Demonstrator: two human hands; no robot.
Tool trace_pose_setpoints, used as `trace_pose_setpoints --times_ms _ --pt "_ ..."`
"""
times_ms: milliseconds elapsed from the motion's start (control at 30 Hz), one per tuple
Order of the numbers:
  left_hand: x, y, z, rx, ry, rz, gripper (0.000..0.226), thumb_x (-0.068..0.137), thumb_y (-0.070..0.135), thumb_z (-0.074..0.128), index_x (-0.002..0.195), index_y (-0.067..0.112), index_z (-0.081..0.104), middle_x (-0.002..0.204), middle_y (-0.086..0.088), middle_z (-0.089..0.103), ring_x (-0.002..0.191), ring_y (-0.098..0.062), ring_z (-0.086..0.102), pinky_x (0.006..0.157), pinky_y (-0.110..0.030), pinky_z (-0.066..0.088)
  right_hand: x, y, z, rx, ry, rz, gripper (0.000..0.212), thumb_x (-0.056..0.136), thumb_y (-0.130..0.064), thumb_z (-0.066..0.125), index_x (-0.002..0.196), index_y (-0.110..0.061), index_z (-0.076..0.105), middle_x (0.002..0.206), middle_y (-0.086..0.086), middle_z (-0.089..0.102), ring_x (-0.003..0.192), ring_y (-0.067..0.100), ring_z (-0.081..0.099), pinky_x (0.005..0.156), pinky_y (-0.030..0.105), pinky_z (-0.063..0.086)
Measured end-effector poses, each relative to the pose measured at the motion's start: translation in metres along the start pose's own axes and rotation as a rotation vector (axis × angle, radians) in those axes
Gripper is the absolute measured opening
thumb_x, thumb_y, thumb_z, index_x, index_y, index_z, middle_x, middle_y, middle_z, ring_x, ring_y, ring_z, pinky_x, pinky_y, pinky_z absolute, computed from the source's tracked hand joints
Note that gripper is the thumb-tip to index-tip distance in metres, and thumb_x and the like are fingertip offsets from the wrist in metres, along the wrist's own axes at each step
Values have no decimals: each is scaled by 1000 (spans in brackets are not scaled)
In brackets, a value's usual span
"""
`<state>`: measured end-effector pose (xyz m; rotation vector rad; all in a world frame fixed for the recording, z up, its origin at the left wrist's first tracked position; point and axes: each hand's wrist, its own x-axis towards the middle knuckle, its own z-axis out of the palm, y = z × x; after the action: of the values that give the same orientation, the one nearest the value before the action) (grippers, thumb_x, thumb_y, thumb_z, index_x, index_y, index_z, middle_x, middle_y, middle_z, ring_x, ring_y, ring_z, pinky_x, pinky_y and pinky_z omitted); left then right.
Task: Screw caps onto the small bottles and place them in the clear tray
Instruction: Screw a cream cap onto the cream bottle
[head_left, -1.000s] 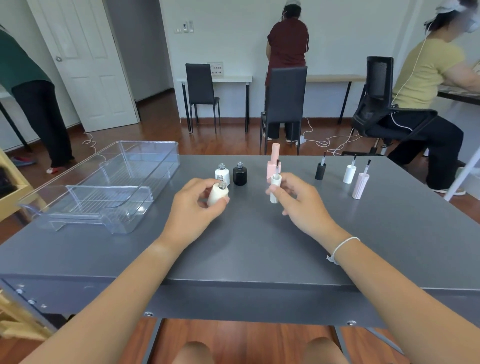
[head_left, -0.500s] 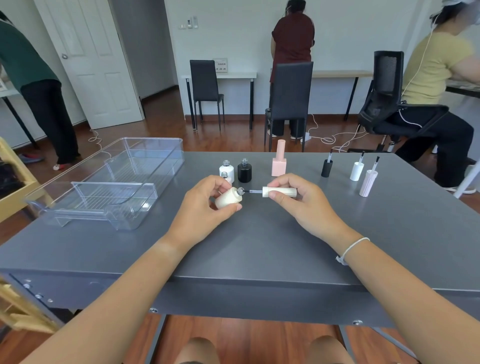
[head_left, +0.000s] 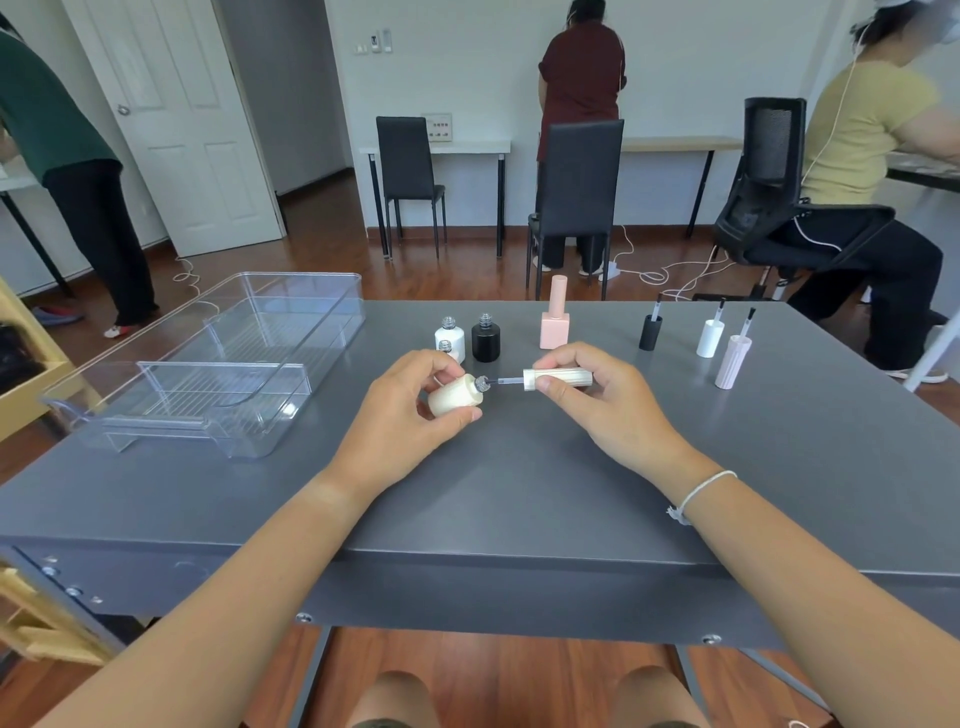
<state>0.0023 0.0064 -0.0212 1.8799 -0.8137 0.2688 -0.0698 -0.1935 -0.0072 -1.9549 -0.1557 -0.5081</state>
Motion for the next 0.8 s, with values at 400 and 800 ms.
trace_pose_setpoints --times_ms 400,800 --pt "0 2 1 9 -43 18 33 70 18 77 83 40 57 91 12 58 81 -6 54 59 -10 42 0 1 3 -37 -29 -74 21 84 -15 63 84 -36 60 90 -13 61 81 19 55 71 24 46" --pt "-1 3 1 22 -94 54 34 69 16 77 86 39 58 90 12 57 80 -7 54 59 -10 42 2 8 12 -205 -140 -160 16 86 -15 53 92 -30 51 76 -19 51 63 22 47 59 23 38"
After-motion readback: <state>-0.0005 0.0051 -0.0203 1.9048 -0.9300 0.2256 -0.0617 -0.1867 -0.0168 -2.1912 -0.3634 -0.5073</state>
